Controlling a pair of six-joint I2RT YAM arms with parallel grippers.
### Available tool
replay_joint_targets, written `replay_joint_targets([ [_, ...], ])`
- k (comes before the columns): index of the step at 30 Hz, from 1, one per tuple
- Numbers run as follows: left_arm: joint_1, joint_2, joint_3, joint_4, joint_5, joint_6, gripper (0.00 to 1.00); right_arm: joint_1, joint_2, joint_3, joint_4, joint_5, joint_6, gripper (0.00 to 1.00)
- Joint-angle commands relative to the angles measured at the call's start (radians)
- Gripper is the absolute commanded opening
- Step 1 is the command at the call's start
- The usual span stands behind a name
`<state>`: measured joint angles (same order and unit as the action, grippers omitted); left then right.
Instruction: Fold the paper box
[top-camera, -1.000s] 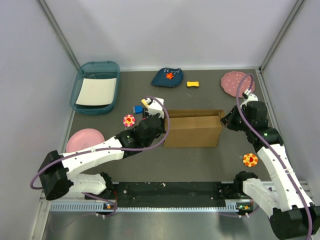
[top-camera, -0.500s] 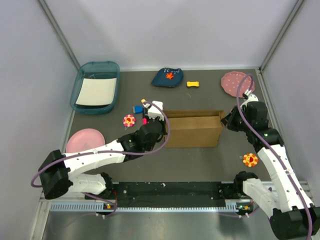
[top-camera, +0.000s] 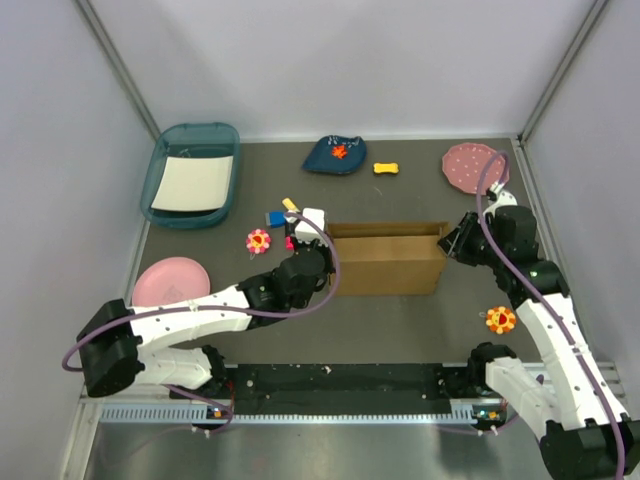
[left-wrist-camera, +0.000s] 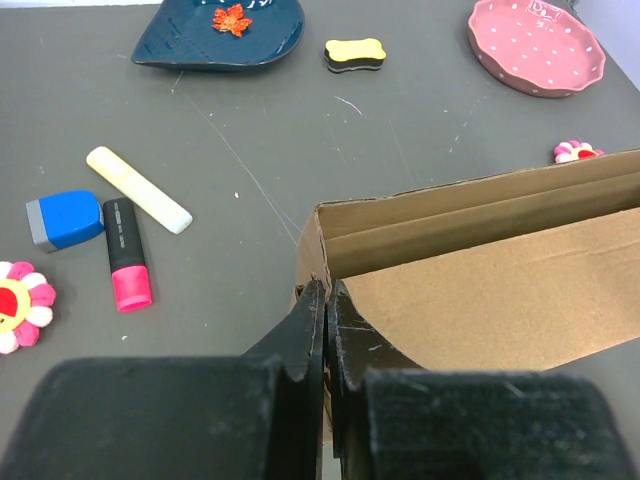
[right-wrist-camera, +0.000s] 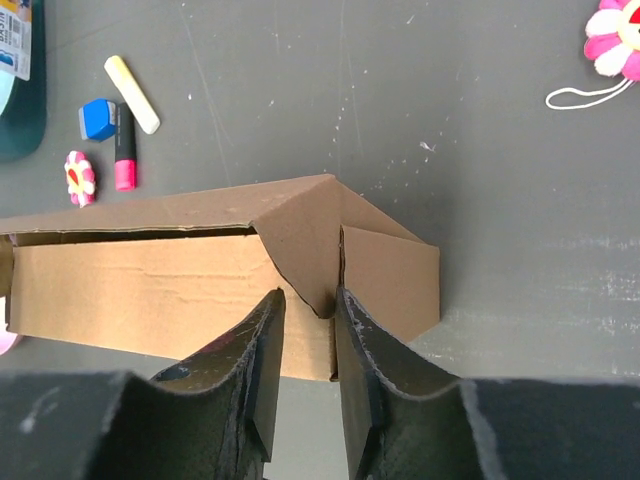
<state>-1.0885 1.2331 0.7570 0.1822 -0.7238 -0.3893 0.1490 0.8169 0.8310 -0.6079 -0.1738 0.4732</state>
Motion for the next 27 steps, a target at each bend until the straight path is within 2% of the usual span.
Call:
replay_joint_targets([
  [1, -0.034, 0.072, -0.058, -0.165, 0.129, -0.016, 0.0, 0.015, -0.007, 0.034, -0.055, 0.005, 0.018, 0.29],
  [5, -0.036, 0.08, -0.053, -0.174, 0.126, -0.013, 0.0, 0.017, -0.009, 0.075, -0.059, 0.022, 0.013, 0.34],
  [13, -0.034, 0.089, -0.048, -0.179, 0.123, -0.002, 0.0, 0.017, 0.016, 0.109, -0.062, 0.085, -0.013, 0.34],
  [24, -0.036, 0.12, -0.025, -0.21, 0.106, -0.002, 0.0, 0.015, 0.024, 0.14, -0.062, 0.143, -0.031, 0.3],
  [27, -0.034, 0.124, -0.024, -0.21, 0.109, -0.003, 0.0, 0.018, 0.037, 0.155, -0.058, 0.145, -0.039, 0.25],
])
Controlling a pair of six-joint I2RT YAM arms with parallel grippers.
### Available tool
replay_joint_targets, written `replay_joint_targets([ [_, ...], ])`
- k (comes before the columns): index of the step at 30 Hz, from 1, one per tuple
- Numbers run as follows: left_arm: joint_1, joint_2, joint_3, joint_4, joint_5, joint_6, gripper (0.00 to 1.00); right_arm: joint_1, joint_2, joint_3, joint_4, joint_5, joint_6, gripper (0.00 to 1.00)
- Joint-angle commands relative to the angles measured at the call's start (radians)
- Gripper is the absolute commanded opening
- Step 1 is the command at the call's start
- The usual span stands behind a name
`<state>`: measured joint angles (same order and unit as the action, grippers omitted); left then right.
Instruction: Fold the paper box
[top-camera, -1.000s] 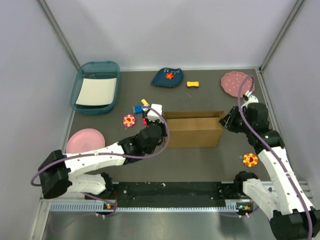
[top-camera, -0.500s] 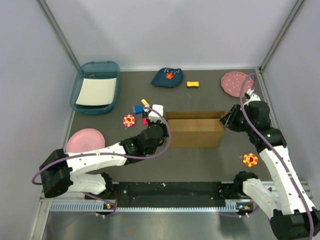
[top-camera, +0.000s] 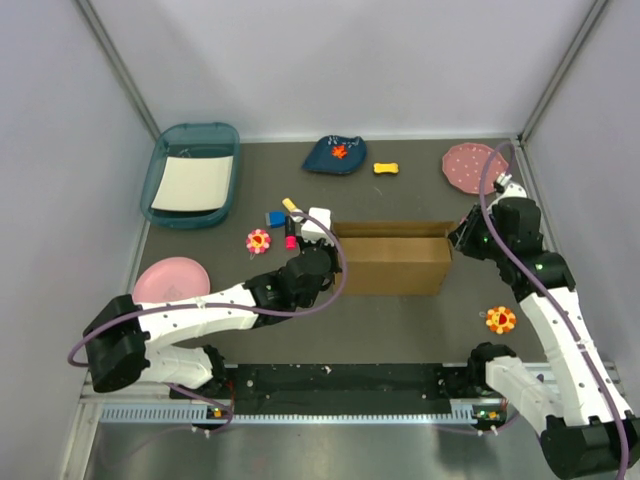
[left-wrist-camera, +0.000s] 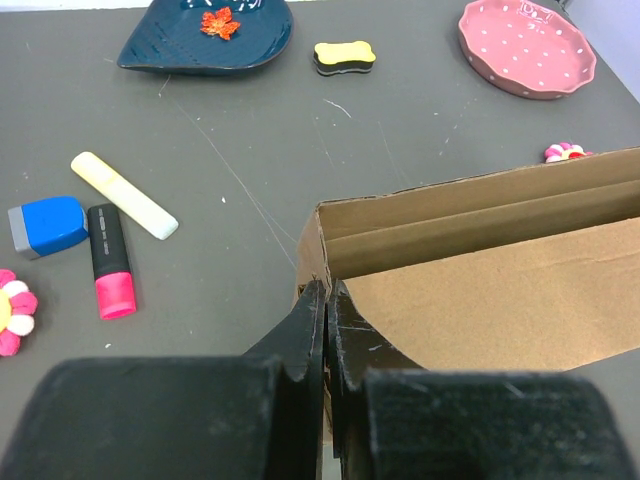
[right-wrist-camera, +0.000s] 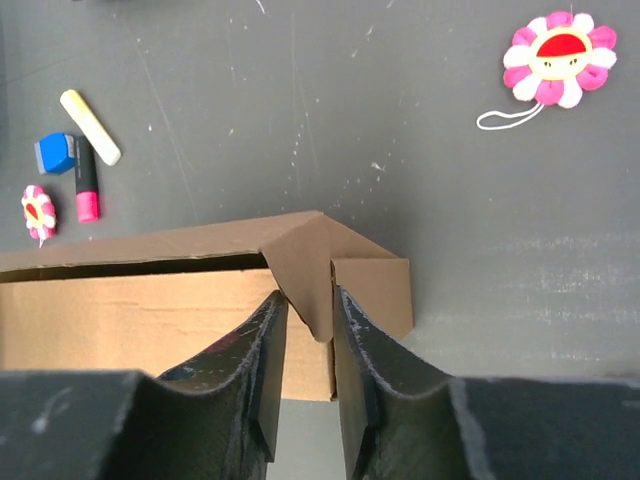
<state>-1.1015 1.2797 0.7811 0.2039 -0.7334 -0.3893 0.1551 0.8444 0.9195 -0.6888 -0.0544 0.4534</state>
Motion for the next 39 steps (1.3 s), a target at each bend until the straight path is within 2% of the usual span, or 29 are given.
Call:
replay_joint_targets([
  [1, -0.023, 0.081, -0.046, -0.232, 0.118, -0.002, 0.0, 0.009, 0.013, 0.068, 0.025, 0.024, -0.019, 0.2],
  [4, -0.023, 0.079, -0.043, -0.232, 0.12, -0.003, 0.0, 0.011, 0.013, 0.061, 0.031, 0.024, -0.022, 0.09],
  [9, -0.023, 0.081, -0.043, -0.23, 0.12, 0.001, 0.0, 0.011, 0.005, 0.033, 0.035, 0.021, -0.024, 0.0],
  [28, -0.021, 0.099, -0.06, -0.213, 0.131, -0.028, 0.0, 0.011, -0.044, -0.18, 0.002, 0.074, 0.028, 0.0],
  [39, -0.021, 0.109, -0.117, -0.12, 0.131, -0.017, 0.0, 0.011, 0.001, -0.11, -0.112, 0.096, 0.013, 0.0],
])
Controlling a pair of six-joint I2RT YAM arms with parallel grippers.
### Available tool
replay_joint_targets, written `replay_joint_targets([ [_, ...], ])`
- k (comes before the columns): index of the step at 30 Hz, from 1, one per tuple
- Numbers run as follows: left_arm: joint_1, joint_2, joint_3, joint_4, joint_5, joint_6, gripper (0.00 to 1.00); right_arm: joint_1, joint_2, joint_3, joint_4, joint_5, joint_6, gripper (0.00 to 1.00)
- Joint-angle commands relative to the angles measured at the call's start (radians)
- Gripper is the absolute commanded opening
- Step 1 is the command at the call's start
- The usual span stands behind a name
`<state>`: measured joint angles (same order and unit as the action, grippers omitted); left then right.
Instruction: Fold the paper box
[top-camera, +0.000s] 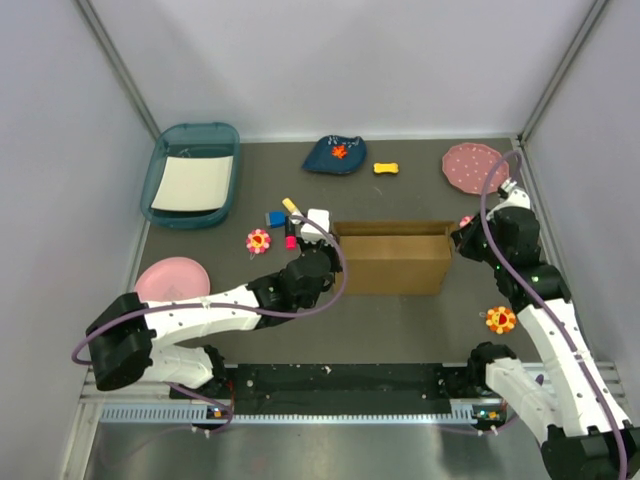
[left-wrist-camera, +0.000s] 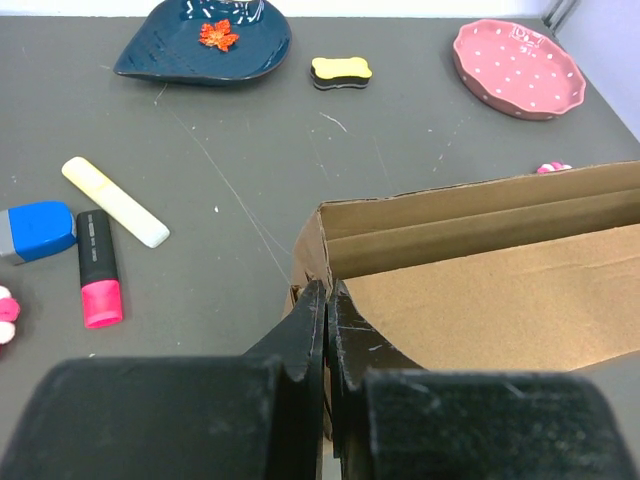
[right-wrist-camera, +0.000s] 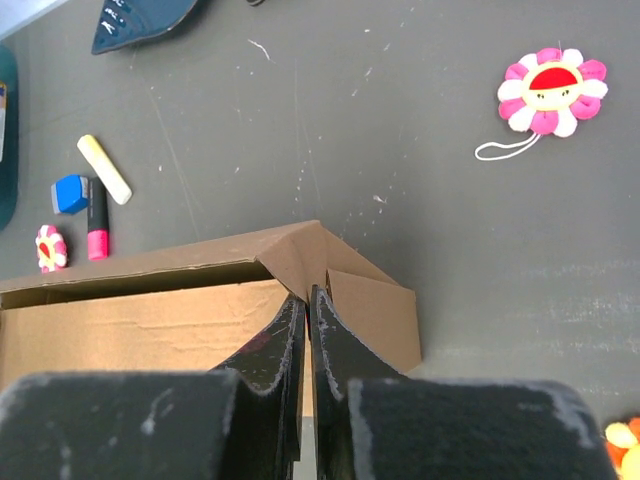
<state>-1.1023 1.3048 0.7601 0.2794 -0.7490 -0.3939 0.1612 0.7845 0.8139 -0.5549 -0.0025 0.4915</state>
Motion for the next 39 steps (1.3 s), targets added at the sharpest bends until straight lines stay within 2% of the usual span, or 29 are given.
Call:
replay_joint_targets([
  [1, -0.021, 0.086, -0.102, -0.191, 0.145, -0.013, 0.0, 0.004, 0.071, 0.02, -0.267, 0.048, -0.036, 0.0],
  [10, -0.022, 0.103, -0.154, -0.12, 0.14, -0.026, 0.0, 0.052, 0.092, 0.053, -0.323, 0.119, -0.041, 0.0],
  [11, -0.022, 0.106, -0.156, -0.118, 0.139, -0.028, 0.0, 0.051, 0.079, 0.057, -0.324, 0.131, -0.039, 0.03],
  [12, -0.022, 0.105, -0.163, -0.111, 0.137, -0.031, 0.0, 0.052, 0.061, 0.062, -0.333, 0.136, -0.036, 0.1],
  [15, -0.024, 0.1, -0.177, -0.103, 0.123, -0.031, 0.0, 0.052, 0.035, 0.091, -0.347, 0.145, -0.028, 0.19],
  [21, -0.024, 0.103, -0.168, -0.114, 0.106, -0.026, 0.0, 0.052, 0.029, 0.204, -0.402, 0.128, -0.036, 0.3],
  [25, -0.025, 0.106, -0.162, -0.124, 0.093, -0.028, 0.0, 0.052, 0.019, 0.313, -0.43, 0.122, -0.059, 0.33],
  [28, -0.025, 0.111, -0.156, -0.134, 0.088, -0.025, 0.0, 0.052, -0.004, 0.376, -0.425, 0.046, -0.065, 0.32],
  [29, -0.024, 0.113, -0.154, -0.138, 0.086, -0.022, 0.0, 0.052, -0.023, 0.378, -0.415, -0.044, -0.07, 0.3],
  [30, -0.024, 0.113, -0.148, -0.141, 0.085, -0.022, 0.0, 0.052, -0.037, 0.372, -0.369, -0.106, -0.079, 0.23],
  [32, -0.025, 0.114, -0.146, -0.144, 0.079, -0.02, 0.0, 0.052, -0.076, 0.303, -0.306, -0.262, -0.082, 0.19],
  [33, -0.025, 0.114, -0.145, -0.144, 0.079, -0.02, 0.0, 0.052, -0.082, 0.276, -0.284, -0.266, -0.074, 0.18],
  [34, -0.025, 0.113, -0.143, -0.144, 0.077, -0.019, 0.0, 0.052, -0.09, 0.237, -0.292, -0.233, -0.05, 0.16],
  [35, -0.025, 0.111, -0.143, -0.146, 0.076, -0.02, 0.0, 0.052, -0.096, 0.223, -0.301, -0.137, -0.042, 0.15],
  [39, -0.025, 0.091, -0.154, -0.154, 0.071, -0.019, 0.0, 0.051, -0.145, 0.173, -0.333, 0.048, 0.004, 0.32],
])
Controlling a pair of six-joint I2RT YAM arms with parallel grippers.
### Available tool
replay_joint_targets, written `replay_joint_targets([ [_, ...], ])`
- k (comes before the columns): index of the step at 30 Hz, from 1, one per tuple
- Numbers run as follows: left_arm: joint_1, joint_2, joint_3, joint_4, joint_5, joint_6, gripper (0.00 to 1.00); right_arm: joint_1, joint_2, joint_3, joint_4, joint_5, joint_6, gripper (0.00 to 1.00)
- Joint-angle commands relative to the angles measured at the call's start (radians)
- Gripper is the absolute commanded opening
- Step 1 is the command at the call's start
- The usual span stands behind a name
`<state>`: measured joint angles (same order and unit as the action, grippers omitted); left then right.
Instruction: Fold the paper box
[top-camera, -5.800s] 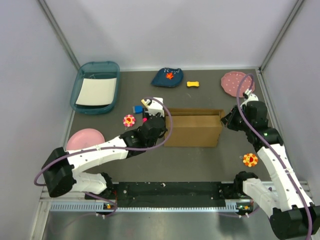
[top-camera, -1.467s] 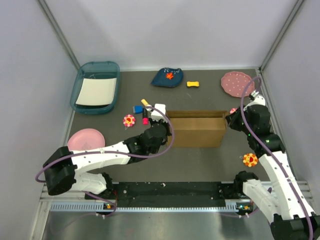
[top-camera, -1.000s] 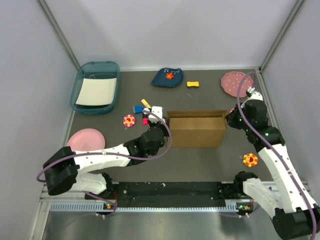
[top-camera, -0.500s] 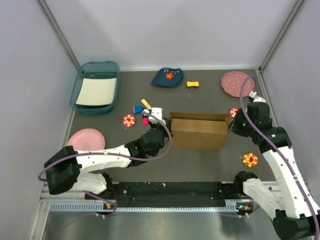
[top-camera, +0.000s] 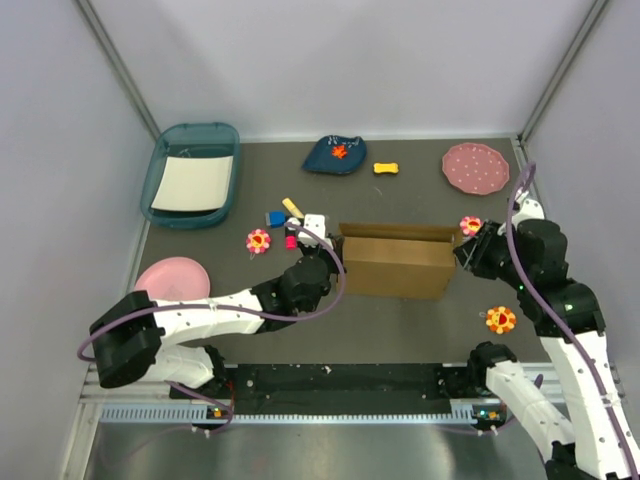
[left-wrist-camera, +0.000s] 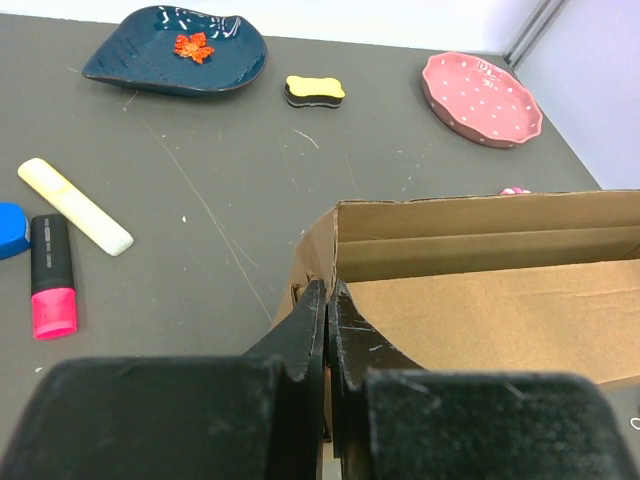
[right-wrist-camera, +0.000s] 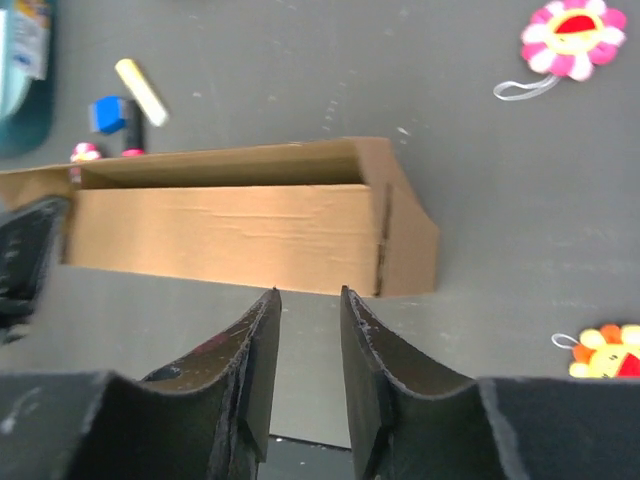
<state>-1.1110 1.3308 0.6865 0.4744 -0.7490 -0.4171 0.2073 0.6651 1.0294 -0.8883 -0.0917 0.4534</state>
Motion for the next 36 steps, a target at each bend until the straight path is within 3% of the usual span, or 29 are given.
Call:
replay_joint_targets([
  [1, -0.015, 0.061, -0.082, -0.349, 0.068, 0.006, 0.0, 0.006, -0.025, -0.064, 0.0, 0.151, 0.056, 0.35],
  [4, -0.015, 0.054, -0.091, -0.342, 0.063, 0.008, 0.0, 0.006, 0.007, -0.11, -0.001, 0.155, 0.085, 0.4],
  [21, -0.015, 0.042, -0.114, -0.319, 0.062, 0.008, 0.0, 0.006, 0.022, -0.299, 0.173, 0.132, 0.146, 0.42],
  [36, 0.0, -0.03, -0.116, -0.341, -0.021, 0.072, 0.0, 0.006, -0.036, -0.534, 0.44, -0.077, 0.271, 0.41],
])
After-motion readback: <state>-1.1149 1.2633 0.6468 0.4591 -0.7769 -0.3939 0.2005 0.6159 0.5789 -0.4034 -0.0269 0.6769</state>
